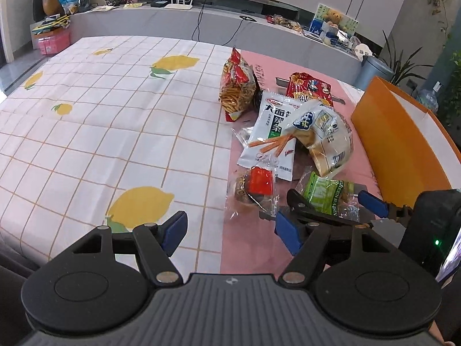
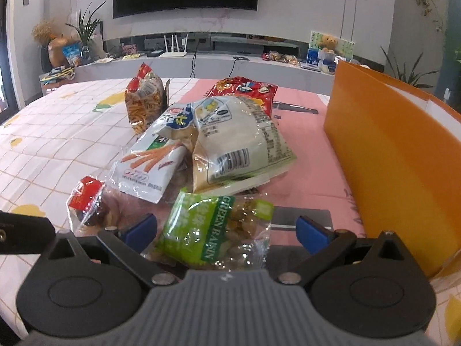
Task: Organize snacks
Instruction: 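Reach the right tool to the green peanut bag and grasp it, then grasp the red-wrapped cake with the left tool while the right tool holds the peanut bag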
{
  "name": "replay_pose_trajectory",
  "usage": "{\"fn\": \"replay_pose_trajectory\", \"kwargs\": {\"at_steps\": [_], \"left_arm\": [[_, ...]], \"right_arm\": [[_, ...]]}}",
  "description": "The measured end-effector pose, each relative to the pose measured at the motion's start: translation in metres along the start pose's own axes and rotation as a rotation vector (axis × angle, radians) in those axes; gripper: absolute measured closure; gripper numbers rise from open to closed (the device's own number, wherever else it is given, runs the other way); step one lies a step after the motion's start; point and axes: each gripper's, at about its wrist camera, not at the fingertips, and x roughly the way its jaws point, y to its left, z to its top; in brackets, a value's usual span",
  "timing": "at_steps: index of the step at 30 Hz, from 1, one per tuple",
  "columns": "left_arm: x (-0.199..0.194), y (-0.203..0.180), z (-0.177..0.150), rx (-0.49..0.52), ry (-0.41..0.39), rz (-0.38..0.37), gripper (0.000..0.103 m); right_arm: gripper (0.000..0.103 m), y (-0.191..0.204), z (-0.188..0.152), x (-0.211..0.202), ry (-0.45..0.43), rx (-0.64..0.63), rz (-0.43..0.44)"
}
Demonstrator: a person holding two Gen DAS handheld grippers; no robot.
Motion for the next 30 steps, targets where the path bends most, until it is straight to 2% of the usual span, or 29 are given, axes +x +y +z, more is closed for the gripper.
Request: {"fn": "replay_pose_trajectory", "kwargs": {"at_steps": [3,5,9,13,18,23,25,30], "left_arm": [[0.000,0.000,0.000,-0.005,0.005,-0.001,0.021],[0.000,0.000,0.000,-0.007,0.011,-0.001,0.021],[0.000,0.001,0.000,-0.022,0.022,-0.010,0.021],[-0.006,-0.002,-0.001,-0.012,-0.001,-0.014,0.021],[-0.013,-0.010,-0.002,0.021,-0.056,-0.027,0.021],[-0.006,-0.012,-0.004,0.004,-0.037,-0.069,0.021],[-0.004,-0.015,-0.004,0.020,-0.050,-0.061,0.021],[0.000,-0.035,-0.009,0.137,-0.137,0.010,0.020]], "right_arm": [[0.009,-0.001,-0.003,-0.002,-0.033,0.005,-0.001],[0.023,0.000,-0.006,-0.004,-0.048,-0.007,0.005],[0.029,0.001,-0.013,-0.004,-0.072,0.007,0.010],[0.045,-0.002,-0.015,-0.010,-0.085,0.006,0.003],[0.047,-0.010,-0.017,-0.022,-0.080,0.023,0.009],[0.047,-0.013,-0.020,-0.046,-0.097,-0.023,-0.021],[0.047,-0.014,-0.023,-0.056,-0.093,-0.055,-0.042],[0.047,-0.015,-0.025,-0.065,-0.085,-0.101,-0.097]]}}
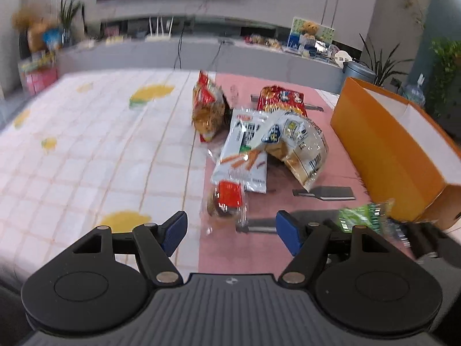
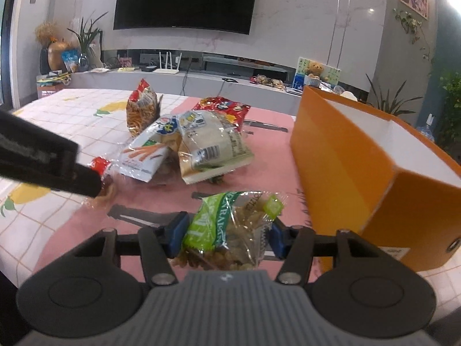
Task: Organize snacks
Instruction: 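Grasp the red-wrapped cake with the left tool while the right tool holds the peanut bag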
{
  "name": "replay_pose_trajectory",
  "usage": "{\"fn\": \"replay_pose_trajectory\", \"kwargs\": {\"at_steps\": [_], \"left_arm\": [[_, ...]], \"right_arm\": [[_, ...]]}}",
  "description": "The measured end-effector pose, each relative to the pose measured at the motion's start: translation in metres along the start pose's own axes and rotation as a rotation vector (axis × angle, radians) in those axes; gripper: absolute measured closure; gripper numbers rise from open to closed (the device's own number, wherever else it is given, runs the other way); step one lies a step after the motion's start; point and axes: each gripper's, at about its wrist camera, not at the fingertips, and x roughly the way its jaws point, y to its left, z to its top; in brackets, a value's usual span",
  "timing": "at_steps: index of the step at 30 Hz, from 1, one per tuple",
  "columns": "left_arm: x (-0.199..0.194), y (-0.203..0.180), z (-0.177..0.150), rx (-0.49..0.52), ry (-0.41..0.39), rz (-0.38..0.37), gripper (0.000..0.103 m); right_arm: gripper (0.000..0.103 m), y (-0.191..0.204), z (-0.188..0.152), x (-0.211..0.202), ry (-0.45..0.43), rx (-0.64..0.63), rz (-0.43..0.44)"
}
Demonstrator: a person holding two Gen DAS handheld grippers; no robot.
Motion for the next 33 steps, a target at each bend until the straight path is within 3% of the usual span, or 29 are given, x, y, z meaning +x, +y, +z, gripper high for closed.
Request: {"fn": "replay_pose_trajectory", "kwargs": {"at_steps": [5,8,12,16,19,23,24,26,33], "left_arm": [[0.022,-0.015,-0.003,0.068,0.030,0.055,0.019],[0.037,-0.020,-0.005,0.066,0.040,0.103,0.019],[0.049,-0.029,-0.012,0.105,-0.003,0.177,0.019],[0.059,-0.040,-0.016,0.167,-0.022,0.222,0.019],[0.064,-0.041,-0.016,0.158,-0.037,0.243,0.019],[0.065,-0.033,-0.015,0.089,-0.054,0.273,0.030],[0.065,-0.030,-0.014,0.071,-0.055,0.271,0.043],[0.061,-0.024,-0.014,0.028,-0.048,0.271,0.057],[0.042,-0.004,-0.009,-0.081,-0.076,0.262,0.061]], "right_arm": [[0.047,-0.004,-0.001,-0.003,0.000,-0.034,-0.022],[0.047,-0.009,-0.002,0.004,0.072,-0.009,-0.016],[0.047,-0.018,-0.005,0.016,0.154,0.052,-0.021],[0.046,-0.020,-0.005,0.018,0.149,0.048,-0.005],[0.046,-0.020,-0.005,0.019,0.148,0.047,0.000],[0.046,-0.024,-0.005,0.020,0.154,0.072,0.008],[0.046,-0.024,-0.005,0.020,0.153,0.070,0.007],[0.046,-0.023,-0.004,0.020,0.152,0.062,0.001],[0.046,-0.021,-0.003,0.019,0.150,0.050,-0.006]]}}
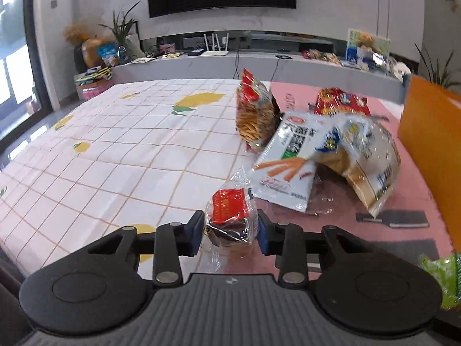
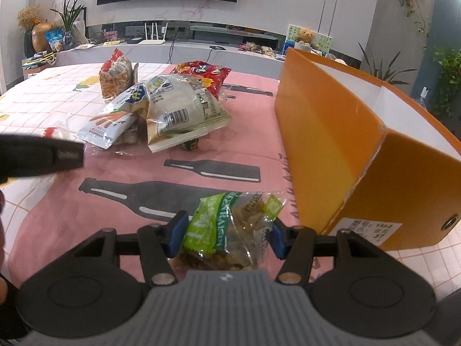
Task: Organize snacks
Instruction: 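Grasp the red-wrapped cake with the left tool while the right tool holds the peanut bag, then carry both snacks over the orange box and open both tools to drop them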
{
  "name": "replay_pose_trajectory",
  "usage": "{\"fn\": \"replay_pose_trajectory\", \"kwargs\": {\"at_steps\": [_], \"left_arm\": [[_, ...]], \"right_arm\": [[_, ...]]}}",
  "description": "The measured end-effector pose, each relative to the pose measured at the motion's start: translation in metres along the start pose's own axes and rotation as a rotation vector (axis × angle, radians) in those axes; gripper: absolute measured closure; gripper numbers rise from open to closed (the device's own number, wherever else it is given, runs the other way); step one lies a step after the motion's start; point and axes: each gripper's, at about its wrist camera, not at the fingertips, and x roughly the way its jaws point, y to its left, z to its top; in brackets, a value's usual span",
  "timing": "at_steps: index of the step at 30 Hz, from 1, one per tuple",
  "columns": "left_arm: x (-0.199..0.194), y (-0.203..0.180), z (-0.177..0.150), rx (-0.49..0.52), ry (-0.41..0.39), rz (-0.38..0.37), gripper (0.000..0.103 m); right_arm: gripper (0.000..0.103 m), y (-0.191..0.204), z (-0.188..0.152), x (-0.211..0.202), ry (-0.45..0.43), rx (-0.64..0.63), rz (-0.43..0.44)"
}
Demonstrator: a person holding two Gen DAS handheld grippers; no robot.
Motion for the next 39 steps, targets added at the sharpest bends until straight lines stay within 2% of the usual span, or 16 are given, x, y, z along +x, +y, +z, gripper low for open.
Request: {"fn": "replay_pose_trajectory", "kwargs": {"at_steps": [5,11,17,22,24,27,29,31,33,36,39], "left_arm": [[-0.017,0.013,0.006,-0.077,-0.024,-0.054,0.062],[-0.042,0.011,0.011,-0.055,-0.108,-0.057,0.062],[-0.068,0.008,0.021,-0.075,-0.156,-0.163,0.062],[-0.098,-0.002,0.038,-0.034,-0.214,-0.247,0.062],[-0.108,-0.012,0.046,-0.024,-0.217,-0.303,0.062],[-0.116,-0.031,0.053,-0.019,-0.192,-0.437,0.062],[-0.118,-0.047,0.059,-0.004,-0.160,-0.532,0.062],[-0.115,-0.067,0.066,0.004,-0.109,-0.623,0.062],[-0.107,-0.091,0.074,0.021,-0.034,-0.713,0.062],[-0.089,-0.119,0.077,0.055,0.043,-0.784,0.062],[-0.066,-0.142,0.080,0.076,0.112,-0.799,0.062]], "right_arm": [[0.047,0.002,0.001,-0.007,-0.020,0.011,0.040],[0.047,0.004,0.005,-0.022,-0.080,0.026,0.107],[0.047,-0.014,0.022,-0.050,-0.205,0.110,0.186],[0.047,-0.057,0.055,-0.082,-0.327,0.180,0.136],[0.047,-0.084,0.073,-0.089,-0.343,0.200,0.104],[0.047,-0.123,0.097,-0.085,-0.271,0.183,0.111],[0.047,-0.150,0.107,-0.078,-0.229,0.210,0.083],[0.047,-0.176,0.110,-0.068,-0.182,0.259,0.054],[0.047,-0.199,0.102,-0.063,-0.173,0.332,0.033],[0.047,-0.225,0.080,-0.054,-0.158,0.474,0.068],[0.047,-0.239,0.072,-0.049,-0.149,0.543,0.049]]}}
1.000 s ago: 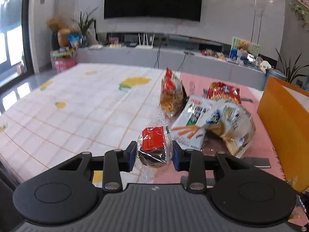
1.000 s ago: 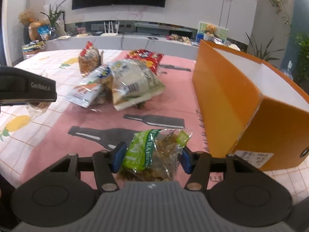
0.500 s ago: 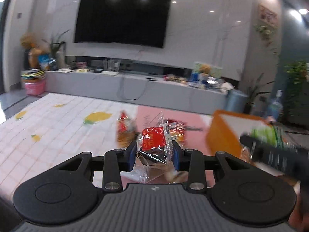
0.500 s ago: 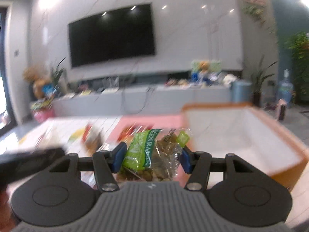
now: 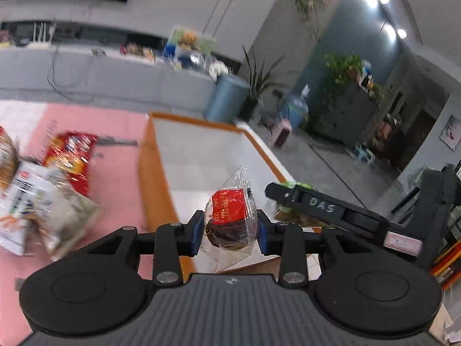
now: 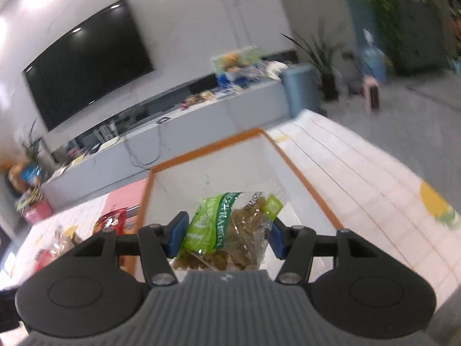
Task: Organize snacks
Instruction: 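Carry both snacks over the orange box and open both tools to drop them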
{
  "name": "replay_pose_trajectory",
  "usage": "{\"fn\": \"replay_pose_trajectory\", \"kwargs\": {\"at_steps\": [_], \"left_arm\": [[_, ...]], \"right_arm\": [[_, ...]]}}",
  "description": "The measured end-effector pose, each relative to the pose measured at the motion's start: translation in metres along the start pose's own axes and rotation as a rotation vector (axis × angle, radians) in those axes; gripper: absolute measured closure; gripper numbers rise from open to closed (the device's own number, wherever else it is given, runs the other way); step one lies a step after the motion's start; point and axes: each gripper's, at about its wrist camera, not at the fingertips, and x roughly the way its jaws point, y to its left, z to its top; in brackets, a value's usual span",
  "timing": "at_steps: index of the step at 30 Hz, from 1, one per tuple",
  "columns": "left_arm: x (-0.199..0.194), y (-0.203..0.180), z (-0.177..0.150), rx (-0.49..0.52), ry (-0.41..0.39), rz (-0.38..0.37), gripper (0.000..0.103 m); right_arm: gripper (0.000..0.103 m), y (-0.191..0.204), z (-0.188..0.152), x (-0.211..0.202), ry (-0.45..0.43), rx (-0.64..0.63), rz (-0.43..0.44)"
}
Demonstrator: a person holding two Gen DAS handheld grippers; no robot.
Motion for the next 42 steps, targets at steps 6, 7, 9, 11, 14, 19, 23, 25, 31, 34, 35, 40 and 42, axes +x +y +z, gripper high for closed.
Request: {"fn": "replay_pose_trajectory", "kwargs": {"at_steps": [6,7,9,11,14,19,23,25,31,34,35,40,42], "left_arm": [[0.039,0.002,0.000,-0.038,0.043,0.042,0.061],[0.039,-0.002,-0.002,-0.036,0.040,0.053,0.061],[0.041,-0.003,-0.005,-0.017,0.030,0.083,0.061],[0.036,-0.010,-0.007,0.009,0.008,0.102,0.061],[0.030,-0.016,-0.007,0.022,-0.016,0.135,0.052],[0.004,-0.016,-0.007,0.014,-0.071,0.124,0.045],[-0.019,-0.007,-0.004,-0.016,-0.125,0.146,0.037],[-0.027,0.000,-0.004,-0.021,-0.137,0.166,0.034],[-0.036,0.020,-0.010,-0.010,-0.132,0.228,0.034],[-0.039,0.028,-0.013,-0.023,-0.125,0.269,0.034],[-0.040,0.032,-0.014,-0.034,-0.122,0.274,0.034],[-0.041,0.050,-0.016,-0.090,-0.102,0.283,0.034],[-0.040,0.052,-0.016,-0.099,-0.096,0.281,0.034]], "right_arm": [[0.047,-0.007,0.001,0.000,-0.022,0.037,0.030],[0.047,-0.007,0.001,0.002,-0.014,0.035,0.033],[0.047,-0.007,-0.002,0.003,0.000,0.016,0.023],[0.047,-0.002,-0.005,0.008,0.014,-0.011,0.003],[0.047,-0.005,-0.007,0.020,0.044,-0.012,-0.006],[0.047,-0.005,-0.007,0.028,0.053,-0.027,0.001],[0.047,0.002,-0.012,0.035,0.092,-0.028,0.049],[0.047,0.004,-0.013,0.042,0.117,-0.005,0.092],[0.046,0.023,-0.021,0.056,0.157,-0.006,0.120],[0.045,0.032,-0.024,0.063,0.168,-0.054,0.080],[0.044,0.034,-0.025,0.065,0.168,-0.066,0.067],[0.043,0.035,-0.026,0.072,0.157,-0.046,0.081],[0.043,0.033,-0.026,0.071,0.155,-0.031,0.100]]}}
